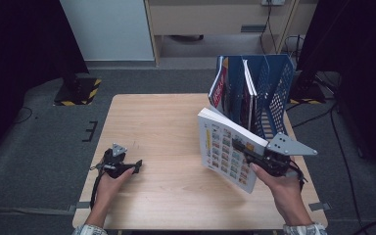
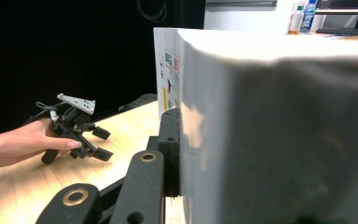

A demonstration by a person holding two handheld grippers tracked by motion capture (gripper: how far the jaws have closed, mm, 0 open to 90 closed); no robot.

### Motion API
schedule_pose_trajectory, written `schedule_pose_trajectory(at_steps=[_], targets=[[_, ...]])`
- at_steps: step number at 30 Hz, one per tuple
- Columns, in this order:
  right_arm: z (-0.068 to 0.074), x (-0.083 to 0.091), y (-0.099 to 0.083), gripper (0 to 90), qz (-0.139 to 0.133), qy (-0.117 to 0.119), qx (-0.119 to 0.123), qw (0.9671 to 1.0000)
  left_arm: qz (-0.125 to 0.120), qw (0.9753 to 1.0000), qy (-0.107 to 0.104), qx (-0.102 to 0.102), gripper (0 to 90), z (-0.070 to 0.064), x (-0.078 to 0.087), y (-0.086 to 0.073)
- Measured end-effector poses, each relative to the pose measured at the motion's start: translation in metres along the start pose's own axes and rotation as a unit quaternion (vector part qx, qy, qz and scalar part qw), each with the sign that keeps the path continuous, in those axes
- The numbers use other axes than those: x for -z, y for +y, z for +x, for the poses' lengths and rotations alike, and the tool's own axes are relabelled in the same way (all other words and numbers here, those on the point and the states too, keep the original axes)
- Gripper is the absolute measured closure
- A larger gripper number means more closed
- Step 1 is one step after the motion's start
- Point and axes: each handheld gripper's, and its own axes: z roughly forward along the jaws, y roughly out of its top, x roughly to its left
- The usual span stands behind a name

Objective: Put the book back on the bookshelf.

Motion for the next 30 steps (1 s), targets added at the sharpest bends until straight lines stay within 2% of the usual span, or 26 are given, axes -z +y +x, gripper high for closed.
schedule_pose_trajectory(at_steps=[6,17,30], targets=[[-0.006,0.015,-0.003,74.0,0.0,-0.01,-0.002,0.9999,0.009,0.9999,0.001,-0.007,7.9,-0.001,-0.001,-0.001],[-0.015,0.037,-0.005,74.0,-0.001,-0.032,-0.008,0.9995,0.017,0.9999,0.0,0.004,6.6,0.0,-0.002,-0.001],[-0.022,0.055,-0.006,74.0,-0.007,-0.054,-0.016,0.9984,0.02,0.9997,0.006,0.013,4.1,-0.001,-0.003,-0.001]])
